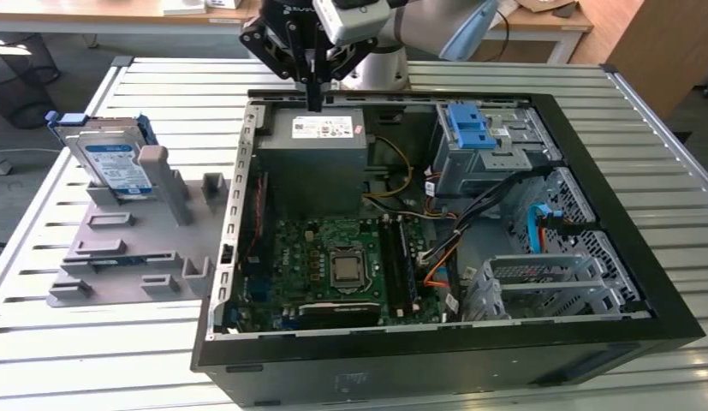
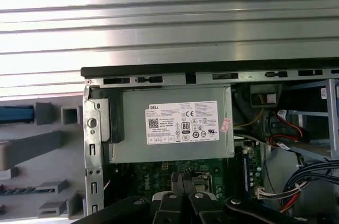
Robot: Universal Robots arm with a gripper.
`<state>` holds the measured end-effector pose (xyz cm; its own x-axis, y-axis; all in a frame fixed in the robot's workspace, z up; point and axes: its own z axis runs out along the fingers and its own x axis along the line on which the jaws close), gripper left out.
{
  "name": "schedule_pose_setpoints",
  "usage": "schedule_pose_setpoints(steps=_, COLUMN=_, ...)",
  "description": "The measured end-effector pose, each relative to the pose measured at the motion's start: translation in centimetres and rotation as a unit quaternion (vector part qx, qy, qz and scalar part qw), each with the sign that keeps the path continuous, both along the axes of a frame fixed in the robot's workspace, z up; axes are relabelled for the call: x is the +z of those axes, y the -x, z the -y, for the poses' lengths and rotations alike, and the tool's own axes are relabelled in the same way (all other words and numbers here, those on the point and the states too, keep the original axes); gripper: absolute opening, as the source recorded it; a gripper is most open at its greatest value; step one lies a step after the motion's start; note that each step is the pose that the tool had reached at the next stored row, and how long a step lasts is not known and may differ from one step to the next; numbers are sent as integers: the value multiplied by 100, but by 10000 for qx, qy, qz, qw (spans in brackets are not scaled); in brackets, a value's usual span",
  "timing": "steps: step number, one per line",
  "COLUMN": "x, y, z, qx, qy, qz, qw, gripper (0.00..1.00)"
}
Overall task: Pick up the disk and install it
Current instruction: 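Reach for the disk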
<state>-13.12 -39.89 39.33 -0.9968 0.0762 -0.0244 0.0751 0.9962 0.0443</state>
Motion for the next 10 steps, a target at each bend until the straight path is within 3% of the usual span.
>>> schedule_pose_setpoints(steps=10, x=0, y=35, z=0, qx=0, qy=0, qz=0, qw=10000, gripper=11)
